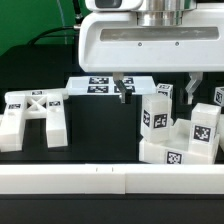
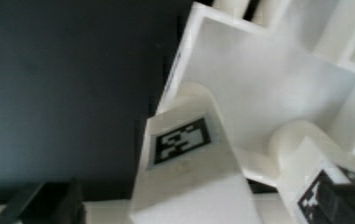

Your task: Assemble chair

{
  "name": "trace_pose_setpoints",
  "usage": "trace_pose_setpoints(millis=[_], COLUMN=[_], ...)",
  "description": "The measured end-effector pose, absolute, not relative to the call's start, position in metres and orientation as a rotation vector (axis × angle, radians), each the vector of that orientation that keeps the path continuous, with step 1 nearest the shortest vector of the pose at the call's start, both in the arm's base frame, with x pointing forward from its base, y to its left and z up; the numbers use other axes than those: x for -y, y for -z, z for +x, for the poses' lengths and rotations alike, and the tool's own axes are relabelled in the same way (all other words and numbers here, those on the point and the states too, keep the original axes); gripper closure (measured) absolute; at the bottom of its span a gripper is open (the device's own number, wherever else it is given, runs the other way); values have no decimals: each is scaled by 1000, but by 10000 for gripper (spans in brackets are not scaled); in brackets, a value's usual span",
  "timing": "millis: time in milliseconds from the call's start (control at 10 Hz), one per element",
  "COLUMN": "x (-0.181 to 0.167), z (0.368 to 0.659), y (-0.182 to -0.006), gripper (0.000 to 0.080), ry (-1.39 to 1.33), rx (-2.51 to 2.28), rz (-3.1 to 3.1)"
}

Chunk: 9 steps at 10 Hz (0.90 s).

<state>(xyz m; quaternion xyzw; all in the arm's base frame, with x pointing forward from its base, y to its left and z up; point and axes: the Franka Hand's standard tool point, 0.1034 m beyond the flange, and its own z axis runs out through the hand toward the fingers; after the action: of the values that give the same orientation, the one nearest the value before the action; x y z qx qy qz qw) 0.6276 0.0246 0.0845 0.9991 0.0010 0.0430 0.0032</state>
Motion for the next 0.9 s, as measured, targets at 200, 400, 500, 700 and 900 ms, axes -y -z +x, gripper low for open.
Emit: trace_pose_setpoints(millis=[200,400,500,700,900], x=[-22,-22,-22,-22,-22], z=[628,628,628,627,627], y=[-84,-84,-84,-84,-84], gripper=[150,246,430,510,510], ry=[-132,-132,-132,-132,-132], rx=[-180,-170,-170,-138,-128], rz=[3115,3116,3116,3119,3120])
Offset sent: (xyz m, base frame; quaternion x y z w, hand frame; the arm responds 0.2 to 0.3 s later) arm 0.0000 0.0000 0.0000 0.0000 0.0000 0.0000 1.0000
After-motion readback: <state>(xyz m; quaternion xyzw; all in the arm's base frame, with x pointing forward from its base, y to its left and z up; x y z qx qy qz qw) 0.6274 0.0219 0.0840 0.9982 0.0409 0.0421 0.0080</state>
